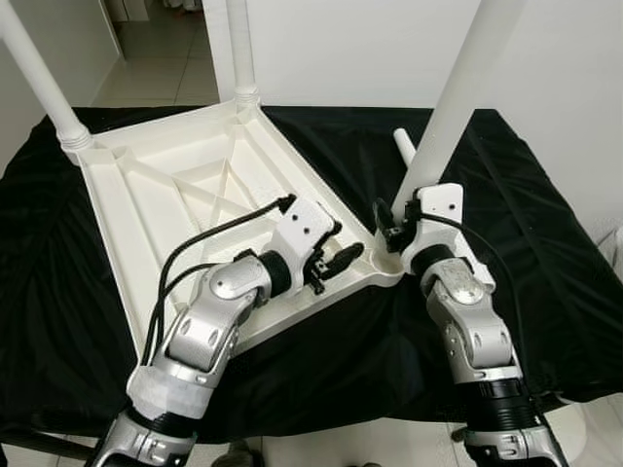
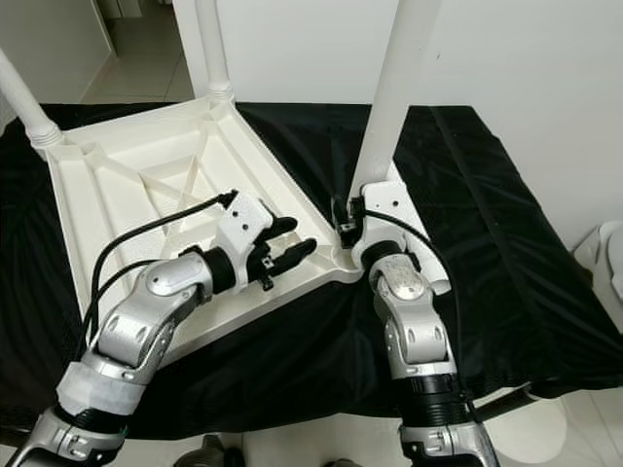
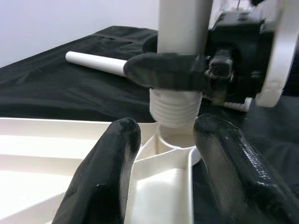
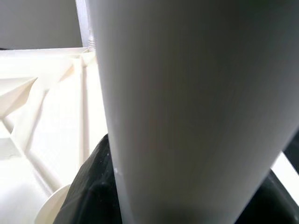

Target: Building children table

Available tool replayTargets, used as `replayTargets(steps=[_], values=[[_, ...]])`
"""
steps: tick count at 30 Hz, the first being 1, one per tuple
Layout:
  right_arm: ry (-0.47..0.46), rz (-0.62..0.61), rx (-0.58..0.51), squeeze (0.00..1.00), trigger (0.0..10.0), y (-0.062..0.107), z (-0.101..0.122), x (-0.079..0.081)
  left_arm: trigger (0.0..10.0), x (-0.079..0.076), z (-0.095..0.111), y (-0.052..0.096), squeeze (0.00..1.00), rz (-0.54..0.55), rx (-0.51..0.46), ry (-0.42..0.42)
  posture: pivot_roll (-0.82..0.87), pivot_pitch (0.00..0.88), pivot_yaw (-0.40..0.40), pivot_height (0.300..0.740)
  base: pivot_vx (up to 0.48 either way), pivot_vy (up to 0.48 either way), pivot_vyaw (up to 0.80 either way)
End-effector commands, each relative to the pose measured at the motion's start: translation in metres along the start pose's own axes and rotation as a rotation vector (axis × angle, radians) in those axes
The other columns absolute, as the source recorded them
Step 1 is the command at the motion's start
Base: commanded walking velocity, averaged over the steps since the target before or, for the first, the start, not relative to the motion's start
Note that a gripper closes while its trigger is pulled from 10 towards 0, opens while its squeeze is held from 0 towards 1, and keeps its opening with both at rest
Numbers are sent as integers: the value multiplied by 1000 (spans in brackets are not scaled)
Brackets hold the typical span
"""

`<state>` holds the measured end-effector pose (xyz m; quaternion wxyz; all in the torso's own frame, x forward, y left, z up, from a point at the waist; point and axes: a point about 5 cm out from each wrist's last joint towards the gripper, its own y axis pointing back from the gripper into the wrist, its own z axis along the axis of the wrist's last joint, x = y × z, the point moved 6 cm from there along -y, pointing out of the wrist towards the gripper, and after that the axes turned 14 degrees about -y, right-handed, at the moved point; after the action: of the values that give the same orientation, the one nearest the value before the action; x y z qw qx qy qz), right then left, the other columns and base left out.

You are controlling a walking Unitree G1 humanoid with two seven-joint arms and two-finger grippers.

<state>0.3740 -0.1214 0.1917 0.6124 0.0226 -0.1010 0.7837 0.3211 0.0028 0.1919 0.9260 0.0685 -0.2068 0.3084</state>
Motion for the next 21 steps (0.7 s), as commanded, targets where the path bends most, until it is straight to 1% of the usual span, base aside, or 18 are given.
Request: replayTargets(steps=[1,6,11,16,21], values=[[7,20,1,0,10000,-1,-1,4,10000,1,3,2,0,26,-13,8,89,23,-37,740,0,0,0],[7,7,20,0,10000,2,-8,0,10000,-4,0,6,0,7,-7,37,87,18,-38,740,0,0,0],[-14,-18,32,0,10000,5,-16,-9,10000,-11,-3,14,0,-22,-19,54,86,17,-37,740,0,0,0],[-31,-29,38,0,10000,4,-20,-13,10000,-17,-3,18,0,-51,-26,62,83,4,-37,740,0,0,0],[-23,-15,48,0,10000,-1,-23,-13,10000,-21,-2,21,0,-80,-27,59,89,6,-41,740,0,0,0]])
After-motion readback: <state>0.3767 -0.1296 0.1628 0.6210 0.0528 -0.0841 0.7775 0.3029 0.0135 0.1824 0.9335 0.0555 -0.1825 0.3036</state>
